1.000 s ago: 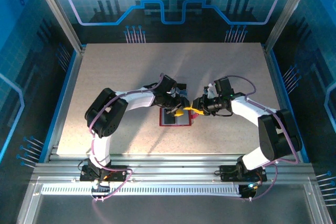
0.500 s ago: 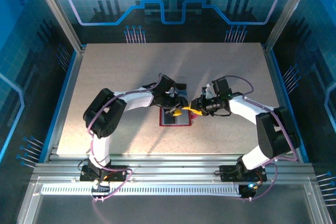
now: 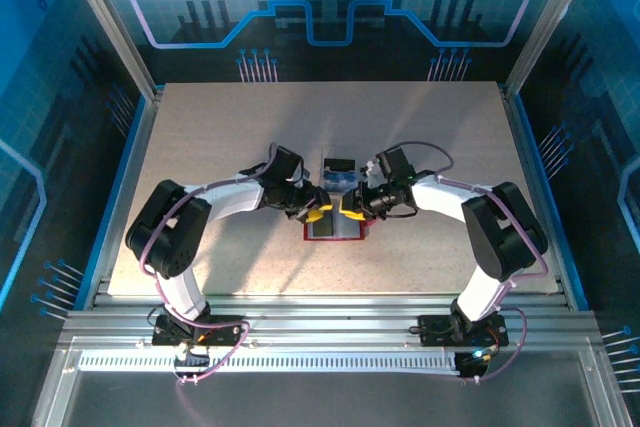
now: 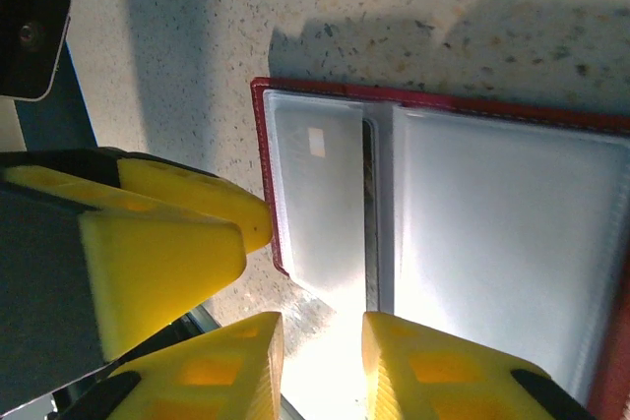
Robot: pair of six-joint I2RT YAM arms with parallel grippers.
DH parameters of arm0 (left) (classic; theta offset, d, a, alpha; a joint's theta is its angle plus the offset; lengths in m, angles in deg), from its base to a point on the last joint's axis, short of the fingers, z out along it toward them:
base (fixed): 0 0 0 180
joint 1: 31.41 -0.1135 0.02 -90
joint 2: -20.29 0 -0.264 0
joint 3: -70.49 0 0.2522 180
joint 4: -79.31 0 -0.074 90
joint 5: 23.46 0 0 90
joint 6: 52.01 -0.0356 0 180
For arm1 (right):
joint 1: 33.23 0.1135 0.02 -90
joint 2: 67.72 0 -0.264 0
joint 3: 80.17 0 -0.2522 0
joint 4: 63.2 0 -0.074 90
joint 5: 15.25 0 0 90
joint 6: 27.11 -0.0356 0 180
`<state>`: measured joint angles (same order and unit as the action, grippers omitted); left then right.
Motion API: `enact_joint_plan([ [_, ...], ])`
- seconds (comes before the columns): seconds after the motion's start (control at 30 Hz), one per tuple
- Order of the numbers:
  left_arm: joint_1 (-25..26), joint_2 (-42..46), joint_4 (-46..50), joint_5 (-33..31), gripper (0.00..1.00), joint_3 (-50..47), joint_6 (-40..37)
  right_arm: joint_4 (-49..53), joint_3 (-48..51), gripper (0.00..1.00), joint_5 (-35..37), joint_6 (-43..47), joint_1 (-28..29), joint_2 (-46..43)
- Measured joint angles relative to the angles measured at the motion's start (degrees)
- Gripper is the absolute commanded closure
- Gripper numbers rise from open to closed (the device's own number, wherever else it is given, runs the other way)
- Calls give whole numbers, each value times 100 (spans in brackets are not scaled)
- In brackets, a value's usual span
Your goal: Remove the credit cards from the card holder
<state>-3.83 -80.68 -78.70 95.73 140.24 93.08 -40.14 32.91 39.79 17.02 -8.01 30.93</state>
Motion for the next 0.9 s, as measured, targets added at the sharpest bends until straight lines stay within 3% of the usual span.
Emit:
enact_joint_plan([
  [0.33,-177,22,-20,2,81,-334,-120,-144,-343,75,-7,-155,315,566],
  [0.9,-348,22,-164,7,83,-601,-146,-164,-619,75,-48,-170,376,1069],
])
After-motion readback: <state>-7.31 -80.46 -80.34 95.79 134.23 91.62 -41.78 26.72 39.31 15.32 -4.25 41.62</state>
